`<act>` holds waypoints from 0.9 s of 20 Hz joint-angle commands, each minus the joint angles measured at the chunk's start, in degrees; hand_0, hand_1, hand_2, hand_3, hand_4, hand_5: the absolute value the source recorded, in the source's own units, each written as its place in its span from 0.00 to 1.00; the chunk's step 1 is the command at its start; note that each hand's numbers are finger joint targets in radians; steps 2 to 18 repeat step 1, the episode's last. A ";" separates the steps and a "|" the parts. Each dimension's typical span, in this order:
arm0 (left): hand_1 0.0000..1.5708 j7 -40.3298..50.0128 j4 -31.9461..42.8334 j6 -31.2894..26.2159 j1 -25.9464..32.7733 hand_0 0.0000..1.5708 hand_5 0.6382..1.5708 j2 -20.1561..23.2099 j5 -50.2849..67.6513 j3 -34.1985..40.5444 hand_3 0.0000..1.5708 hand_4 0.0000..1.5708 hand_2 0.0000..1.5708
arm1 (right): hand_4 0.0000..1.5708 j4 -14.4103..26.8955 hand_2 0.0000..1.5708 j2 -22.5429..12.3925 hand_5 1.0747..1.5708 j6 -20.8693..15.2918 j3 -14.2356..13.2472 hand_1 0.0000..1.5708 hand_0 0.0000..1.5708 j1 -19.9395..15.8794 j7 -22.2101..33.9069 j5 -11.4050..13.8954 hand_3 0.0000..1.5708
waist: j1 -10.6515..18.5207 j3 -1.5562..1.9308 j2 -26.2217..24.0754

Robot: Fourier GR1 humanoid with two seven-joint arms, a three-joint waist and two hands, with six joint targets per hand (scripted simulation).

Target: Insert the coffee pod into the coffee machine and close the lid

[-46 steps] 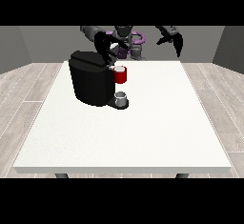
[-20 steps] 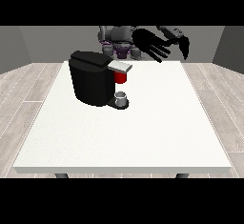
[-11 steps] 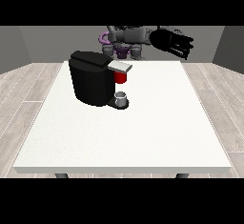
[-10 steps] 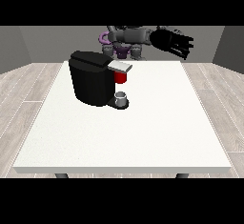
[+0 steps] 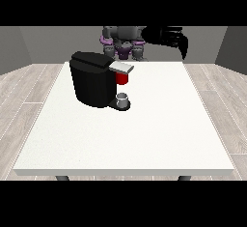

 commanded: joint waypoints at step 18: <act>0.00 -2.86 3.35 0.17 3.30 0.00 1.00 2.09 1.26 3.80 0.00 0.17 0.00 | 0.17 -1.59 0.00 4.86 1.00 2.31 3.31 0.00 0.00 3.62 -2.69 -1.25 0.00 | -5.90 -0.02 -3.07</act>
